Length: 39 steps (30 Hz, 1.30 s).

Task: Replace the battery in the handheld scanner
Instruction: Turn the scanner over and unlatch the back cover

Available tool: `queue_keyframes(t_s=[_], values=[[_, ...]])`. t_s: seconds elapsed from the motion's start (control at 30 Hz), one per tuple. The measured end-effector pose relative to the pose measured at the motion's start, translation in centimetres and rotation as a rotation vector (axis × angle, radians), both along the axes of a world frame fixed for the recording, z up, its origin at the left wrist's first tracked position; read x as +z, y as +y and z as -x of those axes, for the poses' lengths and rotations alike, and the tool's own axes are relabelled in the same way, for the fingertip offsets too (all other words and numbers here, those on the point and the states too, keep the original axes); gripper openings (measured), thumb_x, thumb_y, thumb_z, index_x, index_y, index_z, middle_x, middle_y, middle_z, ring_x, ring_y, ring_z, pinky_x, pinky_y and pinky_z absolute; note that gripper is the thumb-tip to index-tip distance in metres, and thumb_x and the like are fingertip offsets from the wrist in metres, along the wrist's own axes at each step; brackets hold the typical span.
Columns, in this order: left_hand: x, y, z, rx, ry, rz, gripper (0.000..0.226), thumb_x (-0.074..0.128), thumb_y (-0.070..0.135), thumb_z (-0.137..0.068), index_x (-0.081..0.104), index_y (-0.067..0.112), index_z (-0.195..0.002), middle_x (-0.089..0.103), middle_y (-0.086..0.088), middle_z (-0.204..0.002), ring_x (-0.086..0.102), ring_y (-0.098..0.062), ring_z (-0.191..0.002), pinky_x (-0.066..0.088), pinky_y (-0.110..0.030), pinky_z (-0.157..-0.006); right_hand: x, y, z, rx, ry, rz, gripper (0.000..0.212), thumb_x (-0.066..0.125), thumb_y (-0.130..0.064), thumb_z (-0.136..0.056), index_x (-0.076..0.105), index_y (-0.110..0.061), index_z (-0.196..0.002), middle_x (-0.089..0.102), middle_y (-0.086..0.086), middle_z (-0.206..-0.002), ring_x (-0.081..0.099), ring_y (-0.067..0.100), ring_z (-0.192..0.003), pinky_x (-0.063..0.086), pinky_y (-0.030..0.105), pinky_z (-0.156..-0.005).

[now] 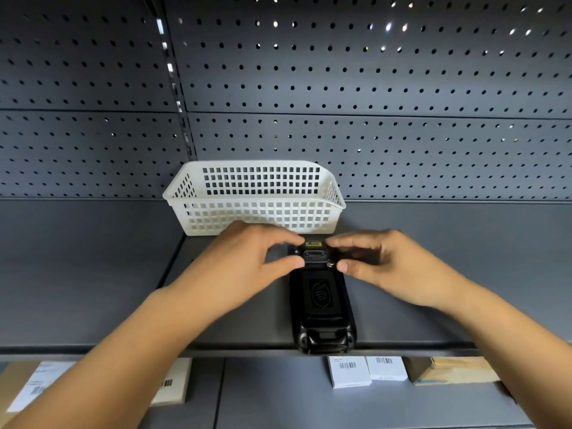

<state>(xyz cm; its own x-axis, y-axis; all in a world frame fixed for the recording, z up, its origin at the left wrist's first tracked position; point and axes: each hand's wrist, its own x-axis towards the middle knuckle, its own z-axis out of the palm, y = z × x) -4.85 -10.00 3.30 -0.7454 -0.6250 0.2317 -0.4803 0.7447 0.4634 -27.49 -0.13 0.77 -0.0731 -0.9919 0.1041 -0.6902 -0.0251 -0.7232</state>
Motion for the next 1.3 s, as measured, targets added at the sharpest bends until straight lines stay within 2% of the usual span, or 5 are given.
queue_keyframes(t_s=[0.3,0.67,0.8,0.9,1.3], values=[[-1.3,-1.8,0.9,-0.083,0.015,-0.008,0.013,0.077,0.032,-0.08,0.079,0.031,-0.093,0.073,0.015,-0.112,0.052,0.029,-0.089,0.031,0.007,-0.085,-0.6,0.1,-0.5,-0.085,0.11,0.127,0.027,0.072,-0.024,-0.083,0.073,-0.026,-0.11,0.074,-0.017,-0.11,0.066,-0.009,-0.1,0.046,0.014,-0.096],[-1.8,-1.8,0.8,-0.175,-0.012,0.153,0.011,0.075,0.022,-0.084,0.079,0.02,-0.093,0.075,0.003,-0.11,0.043,0.024,-0.105,0.027,0.011,-0.076,-0.3,-0.6,-0.2,-0.027,0.358,0.186,0.035,0.063,-0.046,-0.083,0.072,-0.026,-0.11,0.073,-0.013,-0.115,0.071,0.008,-0.102,0.056,0.033,-0.089],[-2.1,-1.8,0.9,-0.153,-0.011,0.211,0.007,0.071,0.027,-0.086,0.075,0.022,-0.09,0.077,0.005,-0.1,0.056,0.018,-0.064,0.044,-0.005,-0.064,-1.3,-1.1,0.0,-0.017,0.515,0.302,0.039,0.048,-0.056,-0.086,0.068,-0.03,-0.107,0.078,-0.008,-0.101,0.075,0.023,-0.088,0.059,0.04,-0.072],[-2.3,-2.1,1.1,-0.15,0.009,0.236,0.009,0.069,0.028,-0.087,0.074,0.022,-0.091,0.076,0.005,-0.098,0.071,-0.011,-0.083,0.056,-0.035,-0.071,-1.9,-1.4,0.2,-0.009,0.586,0.385,0.037,0.044,-0.056,-0.09,0.067,-0.029,-0.102,0.079,-0.007,-0.094,0.075,0.026,-0.084,0.059,0.039,-0.063],[-2.0,-2.8,1.4,-0.193,-0.028,0.25,0.013,0.068,0.031,-0.087,0.076,0.023,-0.094,0.074,0.007,-0.099,0.071,-0.014,-0.086,0.056,-0.037,-0.076,-1.3,-1.8,1.2,0.114,0.761,0.547,0.027,0.053,-0.044,-0.093,0.073,-0.025,-0.093,0.079,-0.01,-0.093,0.076,0.016,-0.081,0.054,0.034,-0.046]])
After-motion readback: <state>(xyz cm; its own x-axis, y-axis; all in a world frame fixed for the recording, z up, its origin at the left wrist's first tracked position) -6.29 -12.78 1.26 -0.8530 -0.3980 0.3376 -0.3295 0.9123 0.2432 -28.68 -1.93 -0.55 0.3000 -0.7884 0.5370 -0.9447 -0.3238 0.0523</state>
